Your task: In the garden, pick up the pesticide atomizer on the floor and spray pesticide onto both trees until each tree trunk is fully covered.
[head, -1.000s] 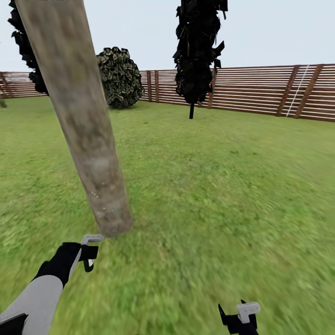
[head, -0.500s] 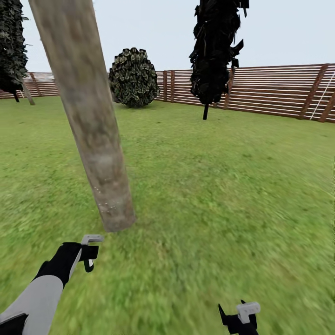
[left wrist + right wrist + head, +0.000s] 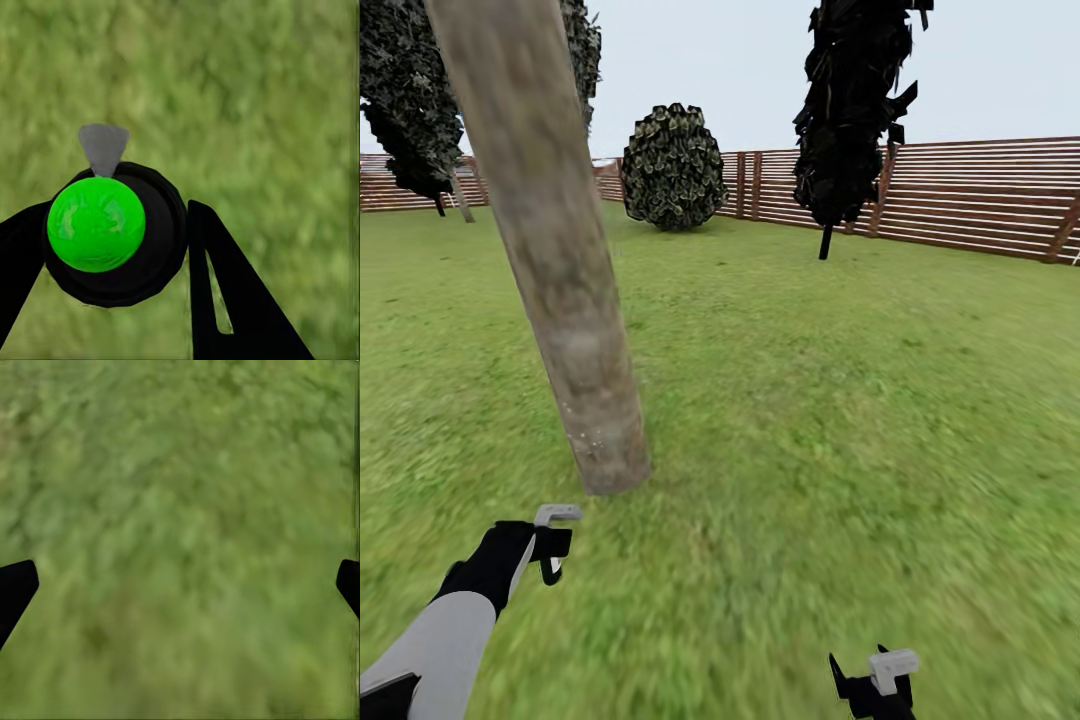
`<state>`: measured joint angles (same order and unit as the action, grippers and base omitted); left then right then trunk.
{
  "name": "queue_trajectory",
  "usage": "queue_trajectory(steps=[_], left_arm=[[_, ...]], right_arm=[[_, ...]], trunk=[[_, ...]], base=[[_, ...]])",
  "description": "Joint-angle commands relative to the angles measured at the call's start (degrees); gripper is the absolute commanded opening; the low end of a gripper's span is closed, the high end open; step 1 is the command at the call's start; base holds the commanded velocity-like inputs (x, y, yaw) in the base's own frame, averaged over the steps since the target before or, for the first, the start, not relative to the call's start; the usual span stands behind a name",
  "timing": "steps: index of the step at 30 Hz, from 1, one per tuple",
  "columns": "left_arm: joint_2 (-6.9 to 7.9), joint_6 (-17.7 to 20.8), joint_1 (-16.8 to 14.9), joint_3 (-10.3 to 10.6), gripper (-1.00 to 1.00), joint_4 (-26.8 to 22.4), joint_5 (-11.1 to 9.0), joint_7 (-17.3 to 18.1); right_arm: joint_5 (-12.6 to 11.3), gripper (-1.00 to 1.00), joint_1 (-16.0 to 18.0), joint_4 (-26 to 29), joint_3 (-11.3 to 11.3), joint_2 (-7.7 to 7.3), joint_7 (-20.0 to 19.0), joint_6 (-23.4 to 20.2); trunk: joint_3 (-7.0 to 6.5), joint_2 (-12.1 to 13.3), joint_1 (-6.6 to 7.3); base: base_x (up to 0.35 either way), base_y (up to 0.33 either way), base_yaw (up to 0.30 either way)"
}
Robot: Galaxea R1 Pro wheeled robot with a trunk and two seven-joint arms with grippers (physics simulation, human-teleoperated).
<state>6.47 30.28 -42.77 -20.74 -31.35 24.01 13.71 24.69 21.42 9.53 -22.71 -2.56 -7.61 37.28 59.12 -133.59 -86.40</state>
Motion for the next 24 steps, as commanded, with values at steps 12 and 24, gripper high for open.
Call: queue_trajectory(steps=[12, 24], left_arm=[[-0.05, 0.22, -0.04, -0.36, -1.00, -0.11, 0.60, 0.53], [-0.05, 0.22, -0.05, -0.36, -1.00, -0.12, 0.60, 0.53]], right_arm=[[0.10, 1.00, 0.04, -0.04, -0.50, 0.01, -0.50, 0.16], [0.10, 1.00, 0.04, -0.04, -0.50, 0.01, -0.49, 0.16]], trunk=[[0.05, -0.02, 0.00], [0.05, -0.02, 0.00]], base=[[0.129, -0.264, 0.004], [0.036, -0.267, 0.213]])
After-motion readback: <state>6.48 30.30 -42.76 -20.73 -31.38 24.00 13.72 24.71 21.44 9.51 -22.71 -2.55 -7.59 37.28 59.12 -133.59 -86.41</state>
